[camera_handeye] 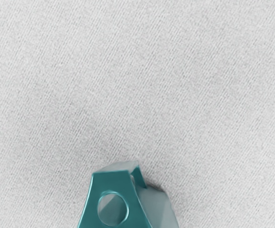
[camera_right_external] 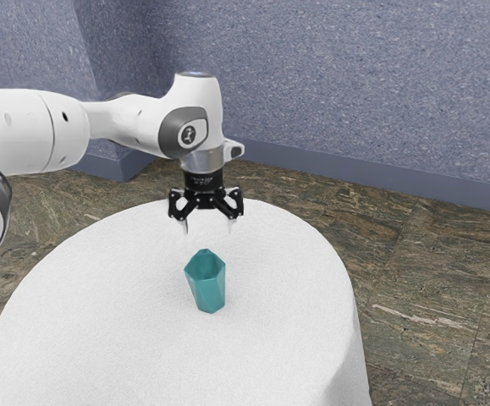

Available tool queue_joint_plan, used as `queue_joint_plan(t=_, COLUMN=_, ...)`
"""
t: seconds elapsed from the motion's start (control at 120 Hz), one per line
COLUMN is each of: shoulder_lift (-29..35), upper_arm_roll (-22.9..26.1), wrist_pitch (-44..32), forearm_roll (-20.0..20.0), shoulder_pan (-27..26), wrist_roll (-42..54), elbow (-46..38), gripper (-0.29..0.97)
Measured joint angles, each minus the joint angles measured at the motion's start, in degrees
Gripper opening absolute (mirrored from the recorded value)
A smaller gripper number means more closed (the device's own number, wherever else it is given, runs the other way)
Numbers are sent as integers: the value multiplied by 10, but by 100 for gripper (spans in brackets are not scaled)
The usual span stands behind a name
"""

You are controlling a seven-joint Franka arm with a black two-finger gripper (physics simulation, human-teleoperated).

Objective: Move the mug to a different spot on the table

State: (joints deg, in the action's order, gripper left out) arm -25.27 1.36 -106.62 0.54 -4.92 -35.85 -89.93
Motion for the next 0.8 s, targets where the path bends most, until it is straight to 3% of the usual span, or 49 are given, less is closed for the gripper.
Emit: queue_joint_plan(t=0.8, shoulder_lift=-46, upper_arm_roll=0, wrist_pitch=-96, forearm_roll=-1, shoulder_pan=3, wrist_roll=-77, elbow=-49, gripper=68)
